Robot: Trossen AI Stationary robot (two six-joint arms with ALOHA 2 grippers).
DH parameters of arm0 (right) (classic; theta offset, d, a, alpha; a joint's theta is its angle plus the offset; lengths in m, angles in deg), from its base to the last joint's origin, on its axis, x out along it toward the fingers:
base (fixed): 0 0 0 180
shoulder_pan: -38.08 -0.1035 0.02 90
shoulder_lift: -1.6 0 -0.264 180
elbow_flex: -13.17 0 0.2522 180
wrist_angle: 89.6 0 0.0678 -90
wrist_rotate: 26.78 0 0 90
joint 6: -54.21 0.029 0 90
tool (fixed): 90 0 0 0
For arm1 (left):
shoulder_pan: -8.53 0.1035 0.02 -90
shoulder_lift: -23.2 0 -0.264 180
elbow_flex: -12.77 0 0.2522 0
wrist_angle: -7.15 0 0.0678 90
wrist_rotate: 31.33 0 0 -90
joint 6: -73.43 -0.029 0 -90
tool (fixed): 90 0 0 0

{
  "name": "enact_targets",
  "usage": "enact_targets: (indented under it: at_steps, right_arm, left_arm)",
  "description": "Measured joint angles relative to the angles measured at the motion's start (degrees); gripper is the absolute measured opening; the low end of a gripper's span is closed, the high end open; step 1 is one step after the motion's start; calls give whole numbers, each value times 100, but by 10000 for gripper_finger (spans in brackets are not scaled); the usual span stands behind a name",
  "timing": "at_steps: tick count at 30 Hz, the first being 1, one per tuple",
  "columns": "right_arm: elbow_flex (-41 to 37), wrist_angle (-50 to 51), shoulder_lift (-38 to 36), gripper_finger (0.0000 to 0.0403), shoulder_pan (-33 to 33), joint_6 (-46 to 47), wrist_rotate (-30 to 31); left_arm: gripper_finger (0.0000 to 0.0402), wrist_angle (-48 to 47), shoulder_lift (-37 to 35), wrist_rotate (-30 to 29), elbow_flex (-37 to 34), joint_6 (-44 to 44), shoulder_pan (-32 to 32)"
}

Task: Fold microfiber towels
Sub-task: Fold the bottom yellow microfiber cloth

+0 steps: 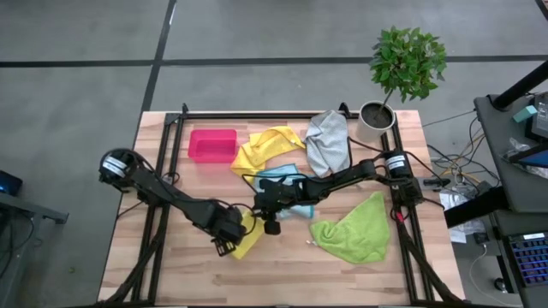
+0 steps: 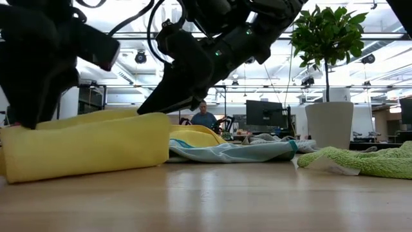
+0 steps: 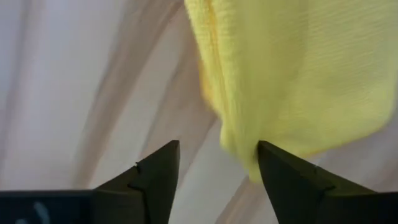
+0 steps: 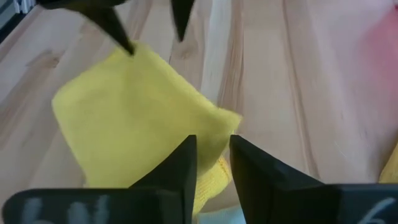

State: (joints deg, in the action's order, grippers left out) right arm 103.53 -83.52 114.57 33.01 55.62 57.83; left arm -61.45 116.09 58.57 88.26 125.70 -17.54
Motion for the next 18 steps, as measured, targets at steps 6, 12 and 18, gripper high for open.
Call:
enact_targets:
  at_steps: [6, 12, 18]
  right_arm:
    - [7, -28, 0, 116, 123, 6, 1]
    - [76, -76, -76, 104, 52, 14, -57]
    - [60, -357, -153, 45, -251, 8, -60]
  left_arm:
    - [208, -403, -208, 1, 44, -7, 0]
    - [208, -221, -401, -65, 51, 131, -65]
    - [179, 677, -414, -668, 51, 142, -538]
